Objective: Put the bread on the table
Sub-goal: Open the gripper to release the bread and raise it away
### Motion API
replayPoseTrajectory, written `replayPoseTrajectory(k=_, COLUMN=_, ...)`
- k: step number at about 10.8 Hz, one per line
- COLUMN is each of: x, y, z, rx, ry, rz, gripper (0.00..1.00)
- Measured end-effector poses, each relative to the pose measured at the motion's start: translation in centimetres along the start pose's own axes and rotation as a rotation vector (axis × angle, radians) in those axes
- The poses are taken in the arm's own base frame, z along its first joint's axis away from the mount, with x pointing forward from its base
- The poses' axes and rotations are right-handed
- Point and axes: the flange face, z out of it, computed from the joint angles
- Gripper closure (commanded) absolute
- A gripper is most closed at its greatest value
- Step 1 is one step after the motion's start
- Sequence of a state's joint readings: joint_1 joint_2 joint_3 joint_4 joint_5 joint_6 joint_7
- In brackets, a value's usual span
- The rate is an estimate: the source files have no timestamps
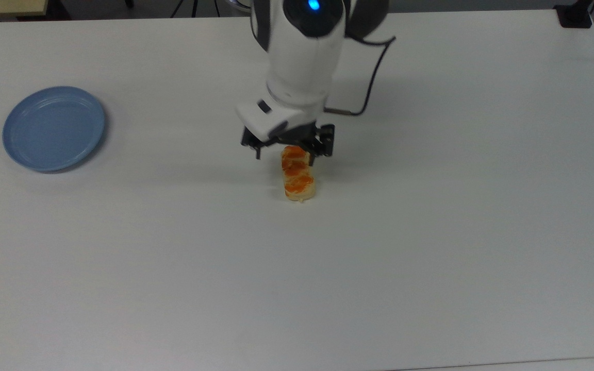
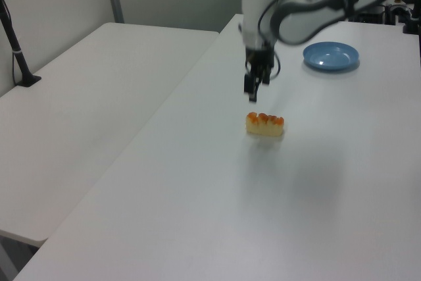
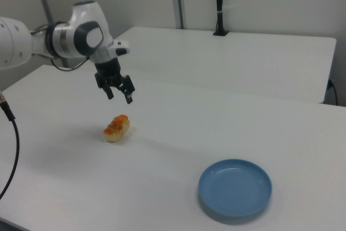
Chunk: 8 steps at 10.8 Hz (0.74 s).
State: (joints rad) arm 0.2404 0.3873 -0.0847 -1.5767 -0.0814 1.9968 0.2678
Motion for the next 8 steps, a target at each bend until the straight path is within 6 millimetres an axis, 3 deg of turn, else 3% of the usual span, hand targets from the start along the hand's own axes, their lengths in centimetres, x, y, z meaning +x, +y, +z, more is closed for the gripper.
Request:
replayPoseTrajectory(k=5, x=-6.4, y=12.6, z=-14.3, rx=0.005, ry=-0.115, rz=-0.100, gripper=0.00)
replayPoseTrajectory(k=7, x=-8.3, y=16.5, z=-17.7, rx=0.014, ry=-0.078, rz=-0.069, gripper=0.00)
replayPoseTrajectory(k=8, x=-8.7, y=17.2, z=-18.2, rx=0.015, ry=-0.072, rz=-0.060, gripper=0.00)
